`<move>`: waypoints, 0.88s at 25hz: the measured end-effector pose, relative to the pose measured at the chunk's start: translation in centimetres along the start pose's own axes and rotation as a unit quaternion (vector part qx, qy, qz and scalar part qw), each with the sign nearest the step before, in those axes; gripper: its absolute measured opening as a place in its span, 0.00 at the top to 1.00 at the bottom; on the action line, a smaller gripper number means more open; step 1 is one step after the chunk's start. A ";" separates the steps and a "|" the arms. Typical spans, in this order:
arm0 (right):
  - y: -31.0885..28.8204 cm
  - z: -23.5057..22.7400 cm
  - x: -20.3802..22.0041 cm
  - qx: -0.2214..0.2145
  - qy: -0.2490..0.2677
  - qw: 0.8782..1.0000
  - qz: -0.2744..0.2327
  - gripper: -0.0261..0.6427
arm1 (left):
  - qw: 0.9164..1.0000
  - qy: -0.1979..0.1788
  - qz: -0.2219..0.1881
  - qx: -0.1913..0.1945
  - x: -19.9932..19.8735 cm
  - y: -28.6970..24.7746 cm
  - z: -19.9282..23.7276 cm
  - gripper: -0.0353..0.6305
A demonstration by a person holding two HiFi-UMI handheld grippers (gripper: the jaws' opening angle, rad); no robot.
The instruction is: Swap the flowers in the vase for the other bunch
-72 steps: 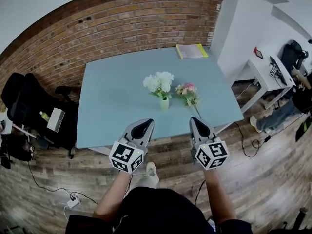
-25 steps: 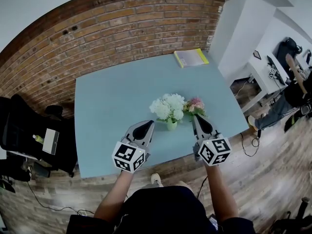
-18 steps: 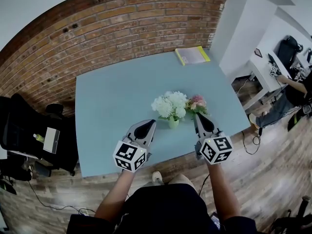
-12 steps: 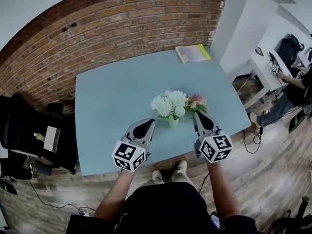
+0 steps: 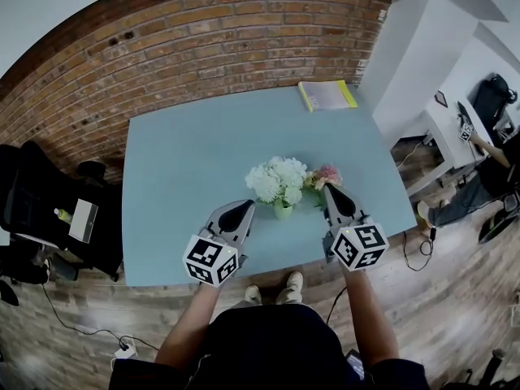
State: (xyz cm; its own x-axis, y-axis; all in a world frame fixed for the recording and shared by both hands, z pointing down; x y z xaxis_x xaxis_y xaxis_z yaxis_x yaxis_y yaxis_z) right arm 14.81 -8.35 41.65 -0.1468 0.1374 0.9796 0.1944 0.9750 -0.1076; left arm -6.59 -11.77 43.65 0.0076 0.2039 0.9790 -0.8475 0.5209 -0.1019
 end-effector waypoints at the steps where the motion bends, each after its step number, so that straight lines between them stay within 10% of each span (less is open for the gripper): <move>1: -0.2 -0.4 -0.1 -0.002 0.001 1.000 0.001 0.95 | 1.000 0.000 0.000 -0.002 0.1 -0.2 -0.1 0.93; 22: -4.1 -4.3 -0.7 -0.067 0.013 0.997 0.022 0.95 | 0.997 0.004 -0.041 -0.063 2.3 -0.9 -0.2 0.86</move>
State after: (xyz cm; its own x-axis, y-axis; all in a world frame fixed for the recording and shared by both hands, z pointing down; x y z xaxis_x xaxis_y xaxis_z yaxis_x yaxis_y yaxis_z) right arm 18.32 -13.18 42.15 -0.1096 0.1732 0.9788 0.3275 0.9360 -0.1289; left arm -5.67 -11.58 45.92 0.0780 0.1626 0.9836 -0.7706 0.6358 -0.0440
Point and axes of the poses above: the fingertips, and each gripper's own axes: y backward along the fingers, z to its left, x out of its underside, the point moved 4 cm from there along y, backward along the fingers, and after that the axes turned 1 degree about -z, right-handed, at the moved point
